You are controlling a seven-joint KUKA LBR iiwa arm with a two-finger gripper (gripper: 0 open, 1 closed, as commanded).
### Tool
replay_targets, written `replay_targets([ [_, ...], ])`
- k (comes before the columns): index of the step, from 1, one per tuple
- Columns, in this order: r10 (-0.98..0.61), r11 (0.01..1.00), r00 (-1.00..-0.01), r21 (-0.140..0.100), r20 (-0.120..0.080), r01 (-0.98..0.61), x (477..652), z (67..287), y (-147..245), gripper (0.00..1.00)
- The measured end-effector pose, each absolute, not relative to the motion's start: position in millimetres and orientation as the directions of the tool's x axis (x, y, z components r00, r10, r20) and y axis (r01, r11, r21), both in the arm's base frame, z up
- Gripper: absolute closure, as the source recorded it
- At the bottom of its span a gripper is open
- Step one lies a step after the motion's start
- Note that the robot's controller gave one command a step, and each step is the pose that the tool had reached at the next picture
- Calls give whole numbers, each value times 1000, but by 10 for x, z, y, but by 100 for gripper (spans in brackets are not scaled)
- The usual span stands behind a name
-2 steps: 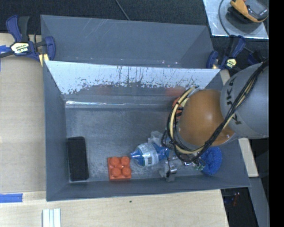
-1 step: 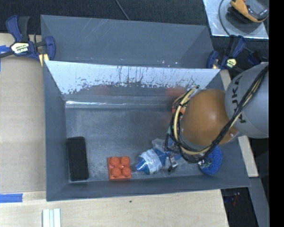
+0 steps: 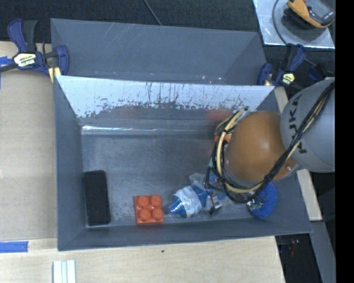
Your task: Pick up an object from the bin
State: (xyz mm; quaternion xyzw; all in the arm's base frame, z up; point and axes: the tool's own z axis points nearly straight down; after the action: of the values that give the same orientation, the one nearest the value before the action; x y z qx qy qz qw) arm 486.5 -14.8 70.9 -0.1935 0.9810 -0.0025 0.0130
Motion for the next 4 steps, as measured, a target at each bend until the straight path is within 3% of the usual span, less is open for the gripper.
replay_targets([
  [2, -379, 925, -925, -7, -19, -379, 4845, 935, -146, 100],
  [4, -377, 926, -926, -10, -25, -377, 4861, 1742, -148, 100],
])
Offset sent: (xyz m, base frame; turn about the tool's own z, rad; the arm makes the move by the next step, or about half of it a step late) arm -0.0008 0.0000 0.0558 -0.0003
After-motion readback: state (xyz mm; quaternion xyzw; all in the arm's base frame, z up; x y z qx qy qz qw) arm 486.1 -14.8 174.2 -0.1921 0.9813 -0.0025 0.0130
